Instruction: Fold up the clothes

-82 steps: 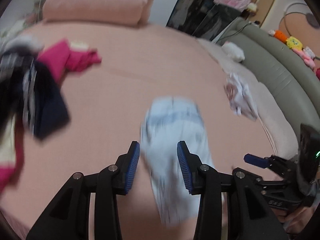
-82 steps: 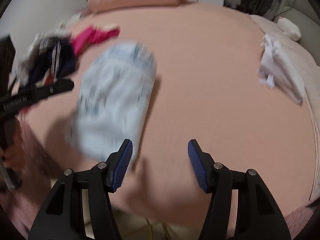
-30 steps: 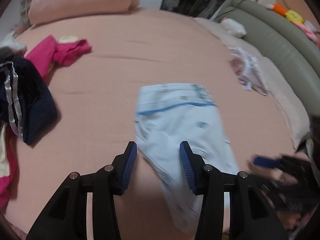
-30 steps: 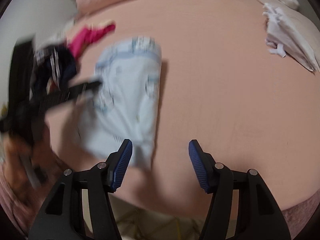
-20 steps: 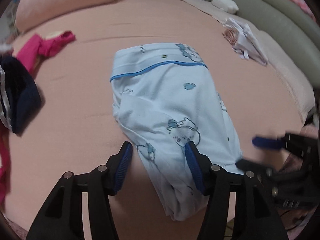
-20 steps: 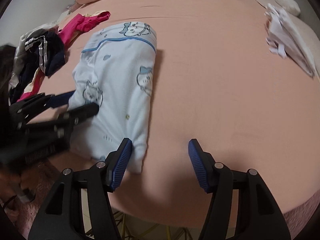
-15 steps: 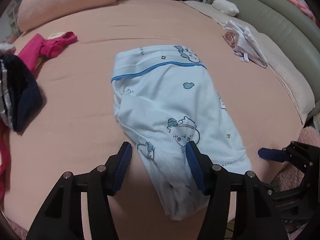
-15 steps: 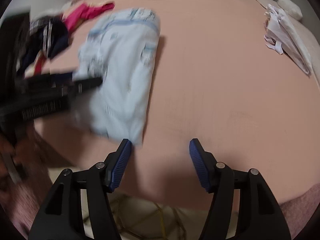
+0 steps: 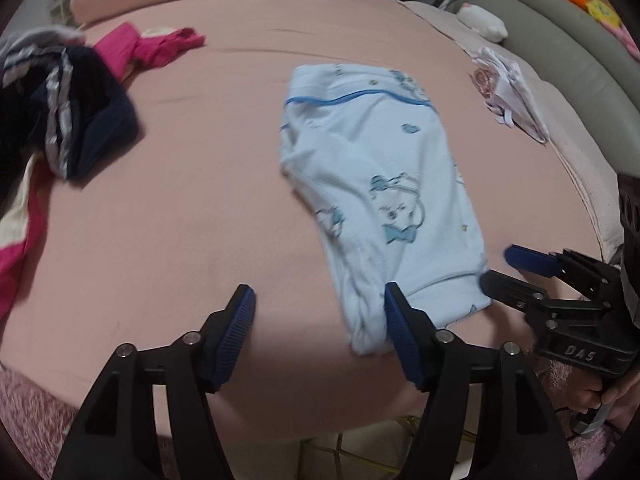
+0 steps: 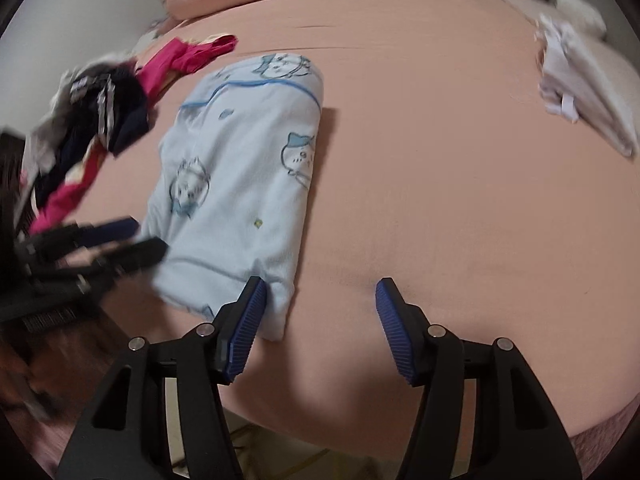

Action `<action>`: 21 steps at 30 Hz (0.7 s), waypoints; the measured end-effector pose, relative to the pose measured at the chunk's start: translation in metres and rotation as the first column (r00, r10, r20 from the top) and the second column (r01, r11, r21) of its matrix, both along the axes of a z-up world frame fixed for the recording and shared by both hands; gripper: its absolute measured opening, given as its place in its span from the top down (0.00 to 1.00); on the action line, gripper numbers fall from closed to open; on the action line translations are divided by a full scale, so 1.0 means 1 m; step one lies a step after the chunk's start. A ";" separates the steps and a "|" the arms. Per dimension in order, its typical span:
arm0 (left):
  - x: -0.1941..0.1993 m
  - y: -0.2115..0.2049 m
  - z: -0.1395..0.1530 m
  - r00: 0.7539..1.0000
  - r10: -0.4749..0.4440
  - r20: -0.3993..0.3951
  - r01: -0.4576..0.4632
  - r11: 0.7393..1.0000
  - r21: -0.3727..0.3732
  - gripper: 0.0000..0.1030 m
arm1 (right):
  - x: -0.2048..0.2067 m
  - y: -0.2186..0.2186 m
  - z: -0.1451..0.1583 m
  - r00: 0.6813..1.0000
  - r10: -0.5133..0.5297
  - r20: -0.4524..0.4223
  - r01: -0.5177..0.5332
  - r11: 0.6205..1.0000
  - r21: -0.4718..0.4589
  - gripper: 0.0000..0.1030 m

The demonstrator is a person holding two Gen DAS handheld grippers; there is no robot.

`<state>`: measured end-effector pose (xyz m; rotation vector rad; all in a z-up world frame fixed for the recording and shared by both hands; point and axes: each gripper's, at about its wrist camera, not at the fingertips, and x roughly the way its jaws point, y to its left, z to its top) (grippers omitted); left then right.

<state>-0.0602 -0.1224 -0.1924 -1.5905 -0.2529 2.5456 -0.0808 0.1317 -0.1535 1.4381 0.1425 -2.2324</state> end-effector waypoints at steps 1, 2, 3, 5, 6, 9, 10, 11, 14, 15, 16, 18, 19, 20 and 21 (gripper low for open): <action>0.001 -0.004 0.000 1.000 0.005 0.009 -0.005 1.000 0.028 0.32 | 0.000 0.005 0.001 1.000 -0.010 0.015 0.011 1.000 -0.013 0.42; 0.000 -0.009 -0.001 1.000 0.013 0.019 -0.014 0.998 0.065 0.32 | 0.000 0.010 0.002 0.999 -0.025 0.032 0.026 0.999 -0.031 0.42; -0.001 -0.017 -0.002 0.999 0.027 0.026 -0.030 0.992 0.125 0.32 | 0.002 0.016 0.004 0.998 -0.036 0.042 0.038 0.998 -0.054 0.42; -0.001 -0.027 -0.001 0.999 0.045 0.029 -0.051 0.970 0.238 0.33 | 0.010 0.024 0.006 0.997 -0.033 0.067 0.042 0.991 -0.126 0.40; 0.000 -0.027 0.000 0.999 0.045 0.019 -0.048 0.964 0.263 0.33 | 0.013 0.023 0.005 0.996 -0.022 0.087 0.037 0.985 -0.169 0.40; 0.001 -0.021 0.006 1.000 0.021 -0.020 -0.014 0.955 0.295 0.36 | 0.017 0.018 0.003 0.988 0.010 0.156 0.035 0.959 -0.283 0.40; 0.002 -0.016 0.008 1.000 0.006 -0.031 0.003 0.955 0.295 0.36 | 0.017 0.017 0.002 0.981 0.018 0.192 0.044 0.948 -0.315 0.40; 0.004 -0.011 0.009 0.999 -0.007 -0.038 0.018 0.955 0.297 0.36 | 0.017 0.014 0.000 0.976 0.010 0.219 0.064 0.942 -0.329 0.40; 0.002 0.002 0.003 0.999 -0.025 -0.023 0.030 0.968 0.248 0.52 | 0.015 0.002 -0.004 0.978 -0.022 0.209 0.083 0.955 -0.286 0.42; 0.003 0.009 -0.001 0.999 -0.032 -0.005 0.032 0.977 0.209 0.64 | 0.016 -0.001 -0.004 0.981 -0.030 0.193 0.080 0.962 -0.260 0.44; 0.003 0.012 -0.004 0.999 -0.036 0.001 0.035 0.983 0.180 0.65 | 0.017 -0.008 -0.003 0.986 -0.037 0.160 0.072 0.972 -0.222 0.45; 0.002 0.018 -0.003 0.999 -0.044 -0.006 0.045 0.988 0.151 0.69 | 0.023 -0.022 0.000 0.997 -0.036 0.062 0.042 0.994 -0.098 0.54; 0.002 0.019 -0.001 0.999 -0.049 -0.009 0.049 0.988 0.144 0.70 | 0.025 -0.028 0.001 0.999 -0.027 0.025 0.028 0.998 -0.047 0.57; 0.003 0.021 0.001 0.999 -0.050 -0.010 0.051 0.989 0.136 0.71 | 0.026 -0.033 0.000 1.000 -0.016 -0.008 0.016 1.000 -0.001 0.64; 0.003 0.022 0.001 0.999 -0.045 -0.010 0.046 0.990 0.136 0.74 | 0.027 -0.034 0.000 1.000 -0.009 -0.029 0.009 1.000 0.024 0.68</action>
